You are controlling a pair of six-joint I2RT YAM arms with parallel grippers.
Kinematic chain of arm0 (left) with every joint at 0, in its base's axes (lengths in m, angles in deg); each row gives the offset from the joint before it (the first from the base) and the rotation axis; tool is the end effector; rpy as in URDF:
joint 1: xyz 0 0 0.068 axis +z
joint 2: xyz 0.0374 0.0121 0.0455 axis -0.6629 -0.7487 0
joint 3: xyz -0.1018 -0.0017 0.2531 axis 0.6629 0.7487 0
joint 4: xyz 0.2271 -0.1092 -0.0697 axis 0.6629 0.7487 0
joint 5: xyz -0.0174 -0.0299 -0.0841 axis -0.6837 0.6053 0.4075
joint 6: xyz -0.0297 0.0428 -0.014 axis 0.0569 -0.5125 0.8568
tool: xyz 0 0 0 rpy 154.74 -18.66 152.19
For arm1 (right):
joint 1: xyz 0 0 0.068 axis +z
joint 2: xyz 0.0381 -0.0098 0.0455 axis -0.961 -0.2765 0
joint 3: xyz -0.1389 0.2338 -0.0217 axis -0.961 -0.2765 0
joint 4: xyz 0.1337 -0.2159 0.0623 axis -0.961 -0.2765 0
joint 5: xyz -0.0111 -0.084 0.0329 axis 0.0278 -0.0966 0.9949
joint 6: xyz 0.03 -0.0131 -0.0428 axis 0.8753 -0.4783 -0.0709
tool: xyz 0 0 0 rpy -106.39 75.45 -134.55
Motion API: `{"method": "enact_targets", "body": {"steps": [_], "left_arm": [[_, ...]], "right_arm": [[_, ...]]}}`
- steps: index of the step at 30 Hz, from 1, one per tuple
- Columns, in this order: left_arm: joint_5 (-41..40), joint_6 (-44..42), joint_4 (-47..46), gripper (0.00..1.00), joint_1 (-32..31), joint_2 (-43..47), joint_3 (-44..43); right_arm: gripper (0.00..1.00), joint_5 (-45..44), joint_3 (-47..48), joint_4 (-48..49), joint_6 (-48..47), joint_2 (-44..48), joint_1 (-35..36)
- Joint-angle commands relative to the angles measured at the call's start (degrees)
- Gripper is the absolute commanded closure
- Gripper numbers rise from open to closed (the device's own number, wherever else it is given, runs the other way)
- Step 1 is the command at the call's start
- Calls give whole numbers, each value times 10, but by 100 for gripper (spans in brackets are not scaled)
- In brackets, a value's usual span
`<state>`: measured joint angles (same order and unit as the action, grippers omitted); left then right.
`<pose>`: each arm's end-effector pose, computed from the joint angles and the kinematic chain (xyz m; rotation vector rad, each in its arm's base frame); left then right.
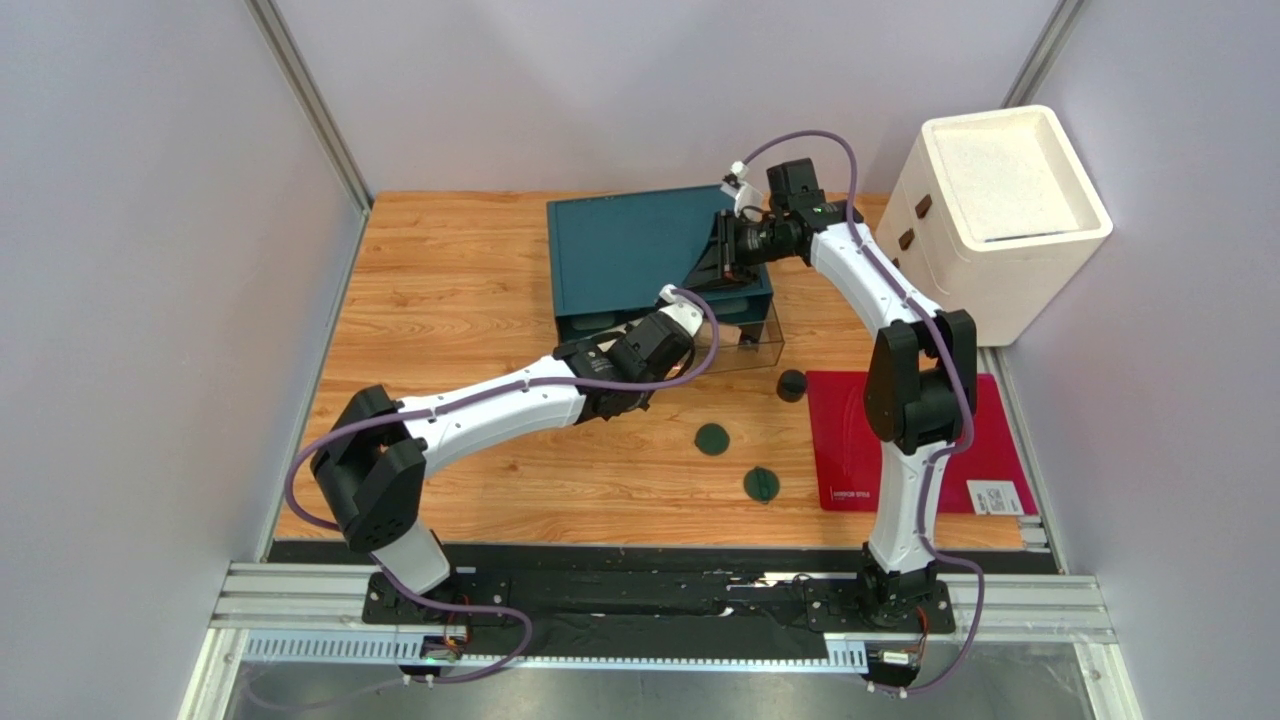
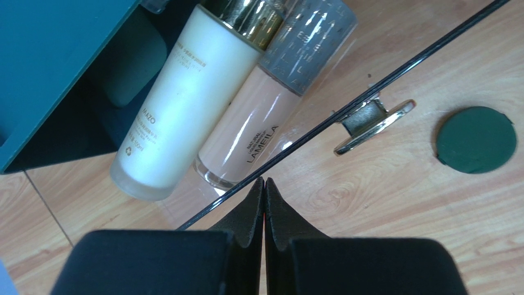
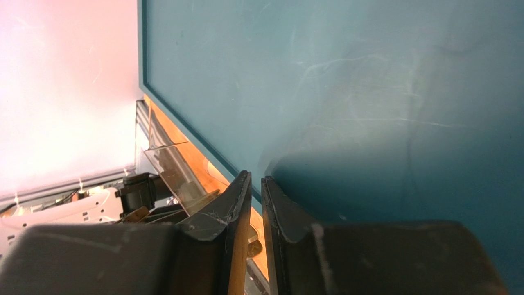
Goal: Organize the makeup
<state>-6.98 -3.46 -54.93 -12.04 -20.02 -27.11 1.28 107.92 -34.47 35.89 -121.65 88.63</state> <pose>0.2211 -0.2721 0.2544 0.6797 2.2477 0.0542 0.4285 0.1389 0.2718 -0.2787 2.4945 1.2497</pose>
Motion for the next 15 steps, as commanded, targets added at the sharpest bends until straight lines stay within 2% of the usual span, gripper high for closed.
{"method": "enact_targets", "body": {"steps": [1, 6, 15], "left_arm": [[-100, 15, -39, 100, 3, -19, -20], [-178, 22, -51, 100, 3, -40, -35], [-215, 13, -83, 100, 20, -77, -78]], "right_arm": [[79, -56, 22, -26, -1, 28, -7], [79, -56, 24, -28, 0, 58, -11], [80, -57, 2, -26, 0, 118, -24]]}}
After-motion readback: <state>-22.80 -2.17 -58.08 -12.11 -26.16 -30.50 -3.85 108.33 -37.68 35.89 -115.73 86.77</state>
